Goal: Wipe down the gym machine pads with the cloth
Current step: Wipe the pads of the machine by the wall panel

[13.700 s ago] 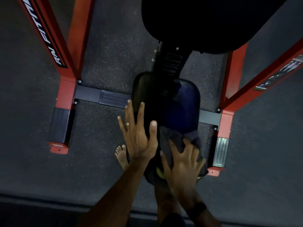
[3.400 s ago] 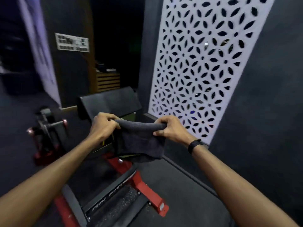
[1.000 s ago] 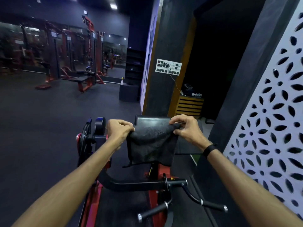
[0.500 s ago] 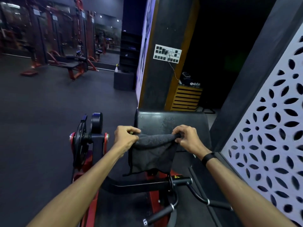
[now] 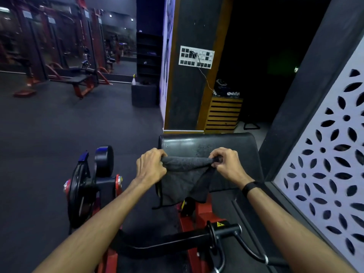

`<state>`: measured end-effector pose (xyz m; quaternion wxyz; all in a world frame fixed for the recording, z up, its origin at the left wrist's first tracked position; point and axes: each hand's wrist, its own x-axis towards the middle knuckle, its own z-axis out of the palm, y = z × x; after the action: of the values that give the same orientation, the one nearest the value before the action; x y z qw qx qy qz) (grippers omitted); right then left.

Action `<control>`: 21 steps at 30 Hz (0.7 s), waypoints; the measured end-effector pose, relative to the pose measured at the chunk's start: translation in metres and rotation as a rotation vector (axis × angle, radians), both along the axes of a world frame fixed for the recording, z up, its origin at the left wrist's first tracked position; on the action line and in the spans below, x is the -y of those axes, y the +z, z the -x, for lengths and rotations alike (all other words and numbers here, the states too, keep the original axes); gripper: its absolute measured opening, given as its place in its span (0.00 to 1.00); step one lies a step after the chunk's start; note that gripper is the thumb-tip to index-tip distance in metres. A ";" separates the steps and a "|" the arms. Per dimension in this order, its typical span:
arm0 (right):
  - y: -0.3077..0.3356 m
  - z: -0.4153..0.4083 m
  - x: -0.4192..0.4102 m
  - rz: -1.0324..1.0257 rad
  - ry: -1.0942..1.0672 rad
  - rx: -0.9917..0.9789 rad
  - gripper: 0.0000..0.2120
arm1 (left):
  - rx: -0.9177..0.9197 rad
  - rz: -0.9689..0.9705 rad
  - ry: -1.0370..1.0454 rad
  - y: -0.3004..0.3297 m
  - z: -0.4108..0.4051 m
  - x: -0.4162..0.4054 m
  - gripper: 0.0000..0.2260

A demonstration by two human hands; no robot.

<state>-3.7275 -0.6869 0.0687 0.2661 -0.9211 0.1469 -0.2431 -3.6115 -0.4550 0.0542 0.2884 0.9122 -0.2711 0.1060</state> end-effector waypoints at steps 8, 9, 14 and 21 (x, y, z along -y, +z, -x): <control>-0.025 -0.101 0.061 -0.060 -0.006 -0.074 0.12 | -0.166 0.011 0.066 -0.019 -0.096 0.059 0.19; -0.026 -0.112 0.068 -0.074 -0.005 -0.078 0.11 | -0.209 0.025 0.068 -0.019 -0.107 0.065 0.19; -0.017 -0.180 0.104 -0.140 -0.033 -0.010 0.13 | -0.289 0.172 0.095 -0.013 -0.172 0.104 0.12; -0.032 -0.275 0.121 0.083 -0.070 0.010 0.17 | -0.277 0.269 0.025 -0.024 -0.243 0.128 0.21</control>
<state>-3.4520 -0.8076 0.0371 0.2200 -0.9245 0.1674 -0.2626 -3.3685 -0.5833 0.0302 0.4407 0.8747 -0.2008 0.0184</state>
